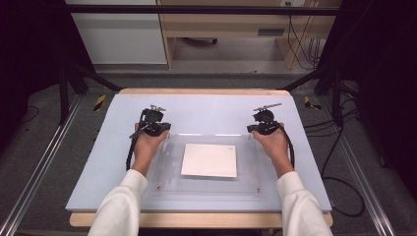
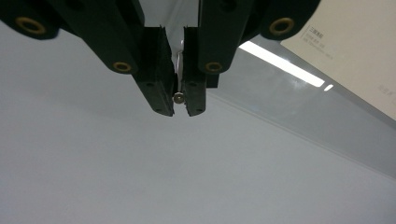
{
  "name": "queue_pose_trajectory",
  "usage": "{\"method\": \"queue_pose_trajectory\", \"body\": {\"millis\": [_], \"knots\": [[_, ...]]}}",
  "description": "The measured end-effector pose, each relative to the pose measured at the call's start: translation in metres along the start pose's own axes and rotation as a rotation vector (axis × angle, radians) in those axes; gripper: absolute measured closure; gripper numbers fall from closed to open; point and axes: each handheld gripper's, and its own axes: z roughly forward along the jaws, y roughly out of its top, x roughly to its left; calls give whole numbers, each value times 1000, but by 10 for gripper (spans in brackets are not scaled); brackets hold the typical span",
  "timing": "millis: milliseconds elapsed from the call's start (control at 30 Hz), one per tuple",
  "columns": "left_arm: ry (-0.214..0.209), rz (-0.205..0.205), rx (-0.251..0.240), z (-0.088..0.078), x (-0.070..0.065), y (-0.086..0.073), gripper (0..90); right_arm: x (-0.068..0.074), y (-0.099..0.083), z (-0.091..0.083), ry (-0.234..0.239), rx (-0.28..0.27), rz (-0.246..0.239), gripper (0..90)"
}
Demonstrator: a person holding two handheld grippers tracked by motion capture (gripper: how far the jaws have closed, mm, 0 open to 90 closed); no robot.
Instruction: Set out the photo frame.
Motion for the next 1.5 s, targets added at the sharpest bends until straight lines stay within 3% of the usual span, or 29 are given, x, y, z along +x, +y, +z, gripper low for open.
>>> {"method": "queue_pose_trajectory", "body": {"millis": [133, 167, 200, 300, 333, 367, 467, 533, 600, 633, 767, 800, 933, 1000, 1033, 1200, 1500], "knots": [[7, -4, 2, 1, -1, 1, 851, 0, -2, -6, -14, -27, -17, 732], [6, -4, 0, 1, 0, 1, 851, 2, -6, -15, -56, -37, -51, 699], [6, -4, 0, 1, 0, 1, 851, 3, -9, -21, -65, -43, -66, 677], [8, -2, 5, 1, 0, 1, 851, 10, -26, -42, -70, -99, -129, 583], [8, -2, 5, 1, 0, 1, 851, 10, -26, -42, -70, -99, -129, 583], [9, -3, 6, 1, -1, 1, 851, 17, -44, -57, -81, -139, -176, 521], [11, -6, 9, 1, -1, 2, 851, 25, -69, -74, -84, -191, -228, 444], [12, -7, 11, 1, -1, 2, 851, 32, -88, -83, -75, -226, -263, 335], [11, -6, 13, 1, -1, 2, 851, 34, -94, -86, -73, -240, -273, 313], [12, -6, 16, 1, -1, 3, 851, 42, -113, -95, -52, -285, -283, 238], [18, -6, 22, 1, -2, 3, 851, 48, -129, -104, -39, -319, -279, 165], [21, -4, 25, 0, -3, 3, 850, 53, -139, -108, -26, -320, -287, 120], [27, -15, 26, 0, -3, 3, 850, 58, -151, -111, -7, -302, -311, 100], [34, -26, 31, 1, -4, 4, 850, 61, -158, -112, -2, -287, -336, 88], [39, -33, 42, 1, -5, 6, 850, 65, -163, -113, -23, -266, -378, 88], [42, -41, 52, 2, -4, 8, 850, 73, -172, -113, -16, -236, -447, 91], [49, -56, 70, 4, -4, 11, 850, 79, -177, -107, 6, -196, -506, 92]]}}
